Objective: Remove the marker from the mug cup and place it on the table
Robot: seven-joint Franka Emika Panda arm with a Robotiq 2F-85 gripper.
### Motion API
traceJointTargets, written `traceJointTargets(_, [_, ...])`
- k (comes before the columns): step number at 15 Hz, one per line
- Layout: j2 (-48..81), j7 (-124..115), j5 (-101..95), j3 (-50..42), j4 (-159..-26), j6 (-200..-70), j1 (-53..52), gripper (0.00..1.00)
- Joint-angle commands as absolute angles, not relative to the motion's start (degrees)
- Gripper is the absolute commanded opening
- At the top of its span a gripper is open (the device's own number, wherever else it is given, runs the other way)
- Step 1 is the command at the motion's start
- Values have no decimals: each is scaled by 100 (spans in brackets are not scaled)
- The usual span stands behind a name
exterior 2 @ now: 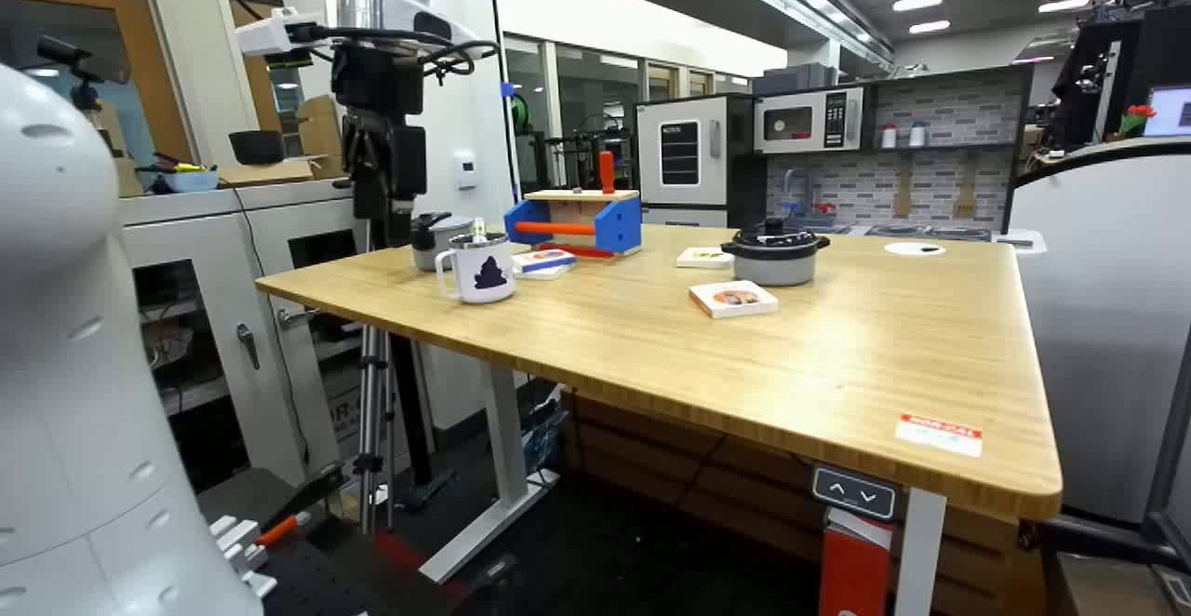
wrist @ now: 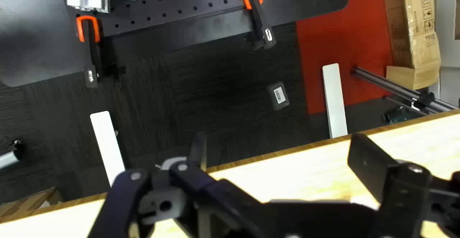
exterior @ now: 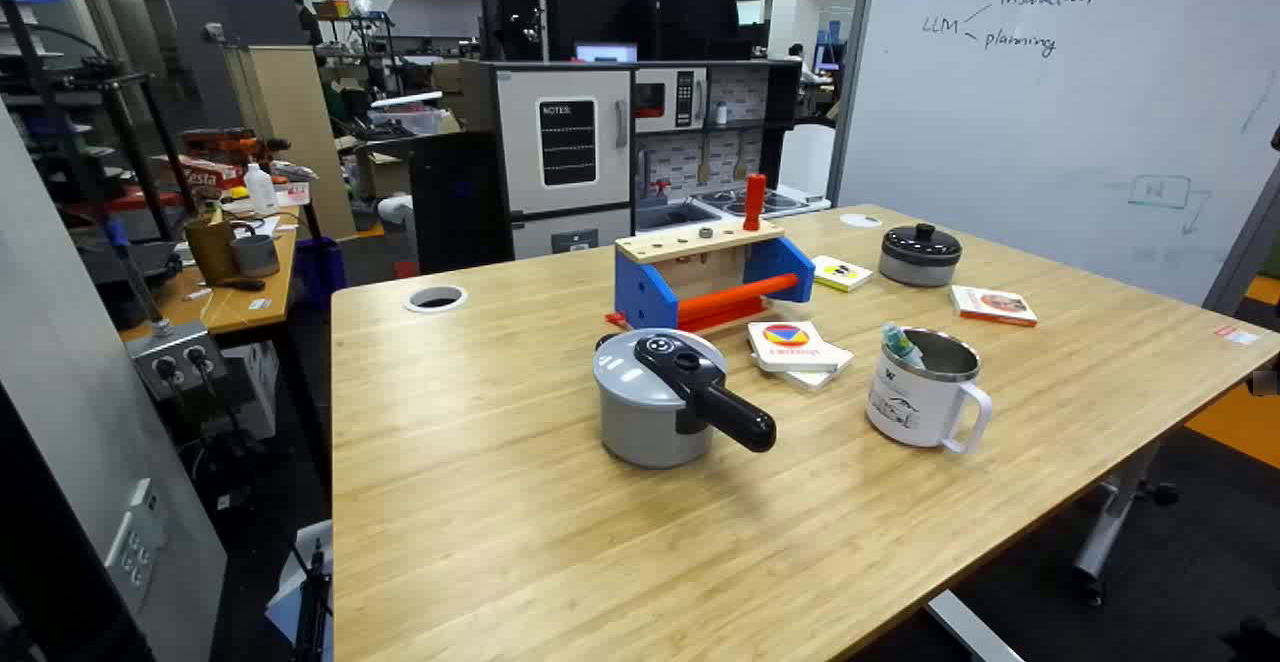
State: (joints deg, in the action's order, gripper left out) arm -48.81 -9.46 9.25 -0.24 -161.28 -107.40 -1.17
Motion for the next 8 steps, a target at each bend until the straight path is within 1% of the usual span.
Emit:
traceJointTargets(1, [-4875, -892, 979, 51, -16155, -10719, -33, 100])
traceJointTargets(5, [-4423, -1098, 925, 293, -15728, -11009, -45, 100])
traceJointTargets(8, [-3703, -1429, 1070, 583, -14942, -11350, -162, 100])
